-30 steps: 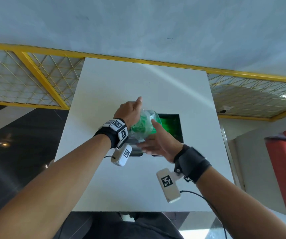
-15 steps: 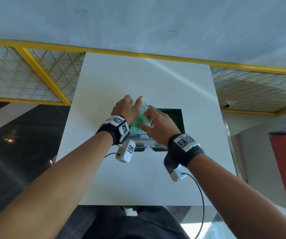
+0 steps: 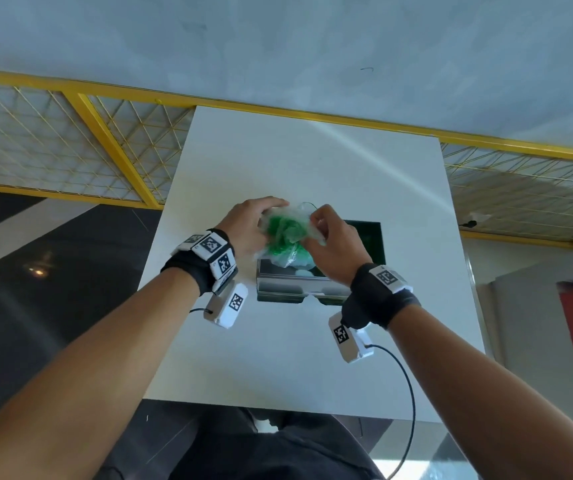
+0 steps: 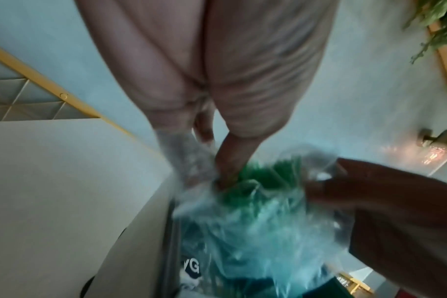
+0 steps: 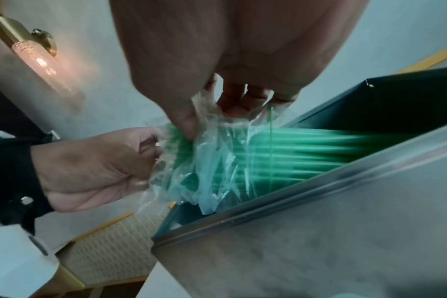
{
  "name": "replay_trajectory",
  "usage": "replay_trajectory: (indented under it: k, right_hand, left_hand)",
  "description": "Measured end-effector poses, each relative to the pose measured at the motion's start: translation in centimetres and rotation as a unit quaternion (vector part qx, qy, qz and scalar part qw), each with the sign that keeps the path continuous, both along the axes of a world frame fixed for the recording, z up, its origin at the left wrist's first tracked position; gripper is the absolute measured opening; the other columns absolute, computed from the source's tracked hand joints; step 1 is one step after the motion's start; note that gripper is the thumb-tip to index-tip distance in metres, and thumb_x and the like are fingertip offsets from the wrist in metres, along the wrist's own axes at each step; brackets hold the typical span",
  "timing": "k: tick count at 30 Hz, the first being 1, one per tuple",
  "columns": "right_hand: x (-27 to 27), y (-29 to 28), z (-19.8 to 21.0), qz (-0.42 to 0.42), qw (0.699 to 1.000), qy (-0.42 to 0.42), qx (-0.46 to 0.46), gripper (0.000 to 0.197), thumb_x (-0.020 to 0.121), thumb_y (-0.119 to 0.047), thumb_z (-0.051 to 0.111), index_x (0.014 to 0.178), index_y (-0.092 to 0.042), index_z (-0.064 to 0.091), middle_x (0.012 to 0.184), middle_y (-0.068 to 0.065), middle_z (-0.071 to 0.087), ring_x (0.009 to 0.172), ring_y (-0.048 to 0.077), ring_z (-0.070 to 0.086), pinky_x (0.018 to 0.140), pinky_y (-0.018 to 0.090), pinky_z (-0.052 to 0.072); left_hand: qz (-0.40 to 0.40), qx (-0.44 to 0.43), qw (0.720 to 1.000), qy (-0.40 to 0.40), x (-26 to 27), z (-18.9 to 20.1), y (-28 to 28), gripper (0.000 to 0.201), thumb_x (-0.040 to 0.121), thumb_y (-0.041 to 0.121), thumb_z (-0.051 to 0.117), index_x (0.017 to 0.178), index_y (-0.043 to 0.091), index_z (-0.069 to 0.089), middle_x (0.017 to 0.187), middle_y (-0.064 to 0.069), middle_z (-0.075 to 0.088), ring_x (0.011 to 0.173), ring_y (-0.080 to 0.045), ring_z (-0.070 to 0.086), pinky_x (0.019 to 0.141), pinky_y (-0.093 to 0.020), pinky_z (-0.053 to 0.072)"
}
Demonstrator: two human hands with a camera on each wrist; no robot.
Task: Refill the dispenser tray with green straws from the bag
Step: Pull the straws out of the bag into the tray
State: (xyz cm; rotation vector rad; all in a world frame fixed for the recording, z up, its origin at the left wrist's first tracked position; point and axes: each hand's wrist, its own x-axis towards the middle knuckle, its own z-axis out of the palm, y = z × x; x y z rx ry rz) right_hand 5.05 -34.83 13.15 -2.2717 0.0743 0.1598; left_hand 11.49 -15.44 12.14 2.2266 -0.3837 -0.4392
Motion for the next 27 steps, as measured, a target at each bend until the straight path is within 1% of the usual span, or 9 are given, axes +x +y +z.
replay_trajectory:
  k: [4,7,11,14,18,21,24,25,27]
  right_hand:
    - [0.0,1.4,0.0,0.023,0.999,-0.004,-0.04,0.046,0.082,-0.048,0.076,0.102,-0.018,0.048,0.089,0.0,0.063,0.076,0.021,0.057,0.067,0.034,0.049]
    - [0.2,2.4,0.1,0.025,0.998,-0.009,-0.049,0.037,0.084,-0.039,0.075,0.094,-0.016,0.049,0.082,0.005,0.063,0.072,0.028,0.057,0.068,0.043,0.049]
    - [0.4,2.8,0.4,0.006,0.999,-0.02,-0.027,0.023,0.086,-0.019,0.068,0.086,-0.014,0.046,0.068,-0.003,0.049,0.061,0.019,0.04,0.061,0.038,0.042]
    - [0.3,2.8,0.3,-0.002,1.0,-0.021,-0.008,0.022,0.083,-0.008,0.064,0.084,-0.016,0.043,0.066,-0.008,0.043,0.06,0.015,0.037,0.062,0.034,0.038]
    - [-0.3,3.1,-0.2,-0.003,0.999,-0.037,-0.003,0.03,0.083,-0.01,0.068,0.08,-0.02,0.04,0.065,-0.009,0.042,0.063,0.02,0.037,0.064,0.038,0.039]
    - [-0.7,3.1,-0.3,-0.002,0.996,-0.063,-0.064,0.033,0.084,-0.022,0.073,0.081,-0.023,0.04,0.065,-0.011,0.045,0.069,0.024,0.043,0.074,0.042,0.038]
    - [-0.8,3.0,0.1,-0.008,0.996,-0.08,-0.034,0.029,0.083,-0.012,0.068,0.078,-0.02,0.04,0.064,-0.006,0.045,0.065,0.026,0.04,0.064,0.047,0.044]
    - [-0.7,3.1,0.4,-0.016,0.997,-0.077,-0.021,0.027,0.083,-0.008,0.064,0.077,-0.019,0.04,0.063,-0.006,0.044,0.063,0.026,0.038,0.062,0.048,0.044]
    - [-0.2,3.2,0.7,-0.04,0.997,-0.066,-0.002,0.026,0.082,-0.006,0.06,0.076,-0.02,0.04,0.061,-0.006,0.042,0.062,0.025,0.037,0.06,0.046,0.043]
  left_hand:
    - [0.065,0.012,0.996,-0.065,-0.9,0.1,-0.8,0.036,0.074,0.011,0.083,0.108,0.015,0.07,0.098,-0.006,0.075,0.083,-0.024,0.067,0.065,-0.02,0.049]
    - [0.087,0.014,0.995,-0.044,-1.2,0.2,-0.6,0.018,0.079,0.01,0.075,0.096,0.014,0.069,0.086,-0.003,0.071,0.078,-0.025,0.066,0.06,-0.021,0.048]
    - [0.096,-0.129,0.981,0.109,-0.7,0.7,1.6,0.026,0.088,0.009,0.07,0.111,0.022,0.073,0.104,-0.002,0.075,0.097,-0.02,0.072,0.084,-0.033,0.062]
    - [0.112,-0.117,0.983,0.087,-0.5,0.4,1.7,0.024,0.095,0.016,0.066,0.117,0.014,0.073,0.103,-0.005,0.076,0.096,-0.029,0.074,0.086,-0.043,0.063]
    - [0.177,-0.083,0.98,0.024,-0.8,0.4,0.0,0.002,0.086,0.016,0.072,0.087,0.014,0.072,0.079,0.001,0.069,0.073,-0.018,0.064,0.073,-0.032,0.057]
    - [0.206,-0.073,0.976,0.004,-1.0,0.3,-1.1,0.012,0.076,0.008,0.07,0.073,0.014,0.061,0.067,0.003,0.059,0.064,-0.018,0.05,0.059,-0.026,0.045]
    - [0.179,-0.065,0.982,-0.014,-1.0,0.7,-1.4,0.008,0.076,0.007,0.067,0.075,0.009,0.06,0.067,0.003,0.055,0.064,-0.018,0.044,0.06,-0.027,0.04]
    - [0.164,-0.084,0.983,-0.004,-1.0,1.1,-1.3,0.005,0.078,0.009,0.068,0.08,0.01,0.064,0.071,0.004,0.06,0.068,-0.018,0.049,0.065,-0.028,0.043]
    - [0.123,-0.123,0.984,0.034,-0.8,1.8,-0.9,0.018,0.084,0.013,0.068,0.101,0.019,0.069,0.096,0.005,0.067,0.089,-0.015,0.061,0.083,-0.027,0.049]
